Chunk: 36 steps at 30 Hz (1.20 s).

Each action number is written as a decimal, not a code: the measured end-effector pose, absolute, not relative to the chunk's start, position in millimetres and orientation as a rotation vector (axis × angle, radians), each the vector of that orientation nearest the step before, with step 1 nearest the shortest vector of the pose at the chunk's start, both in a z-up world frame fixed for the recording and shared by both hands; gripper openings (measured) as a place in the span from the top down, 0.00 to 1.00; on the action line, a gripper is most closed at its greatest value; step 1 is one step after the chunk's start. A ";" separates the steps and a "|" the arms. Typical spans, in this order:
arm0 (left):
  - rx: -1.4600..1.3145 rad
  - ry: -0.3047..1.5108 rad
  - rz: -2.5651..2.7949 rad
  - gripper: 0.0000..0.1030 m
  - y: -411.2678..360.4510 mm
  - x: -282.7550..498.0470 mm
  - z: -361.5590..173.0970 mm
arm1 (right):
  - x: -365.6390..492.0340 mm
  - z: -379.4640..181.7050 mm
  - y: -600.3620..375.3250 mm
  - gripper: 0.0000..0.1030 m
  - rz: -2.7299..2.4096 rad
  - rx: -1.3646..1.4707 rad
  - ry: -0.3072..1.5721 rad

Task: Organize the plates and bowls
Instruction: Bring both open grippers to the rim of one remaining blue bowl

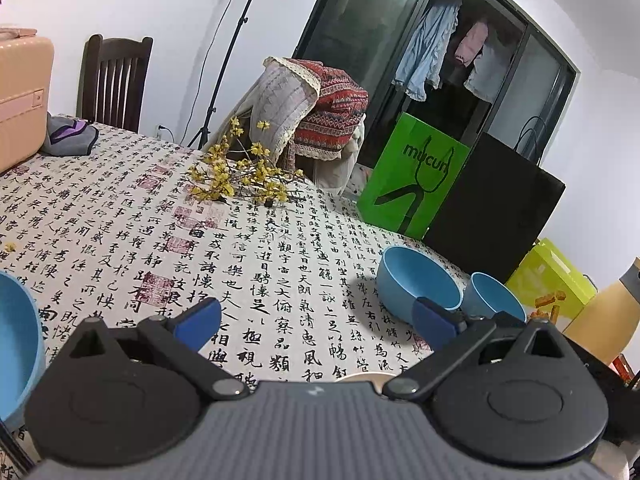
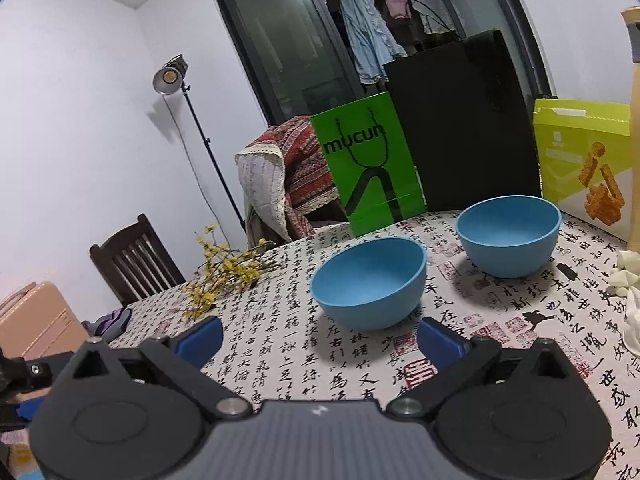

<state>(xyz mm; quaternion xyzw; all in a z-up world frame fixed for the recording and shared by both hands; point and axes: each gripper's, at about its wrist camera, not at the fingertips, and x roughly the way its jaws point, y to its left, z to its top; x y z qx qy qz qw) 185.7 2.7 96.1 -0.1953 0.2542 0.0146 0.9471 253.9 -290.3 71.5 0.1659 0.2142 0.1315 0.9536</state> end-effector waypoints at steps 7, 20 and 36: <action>-0.384 0.529 0.022 0.00 -5.9 195.1 96.4 | 255.8 68.4 -303.3 0.00 0.243 0.349 0.430; -0.347 0.547 0.008 0.00 -32.8 218.9 98.2 | 270.5 65.6 -329.8 0.00 0.197 0.368 0.405; -0.276 0.560 -0.034 0.00 -79.8 258.7 104.6 | 282.3 56.6 -375.5 0.00 0.109 0.364 0.380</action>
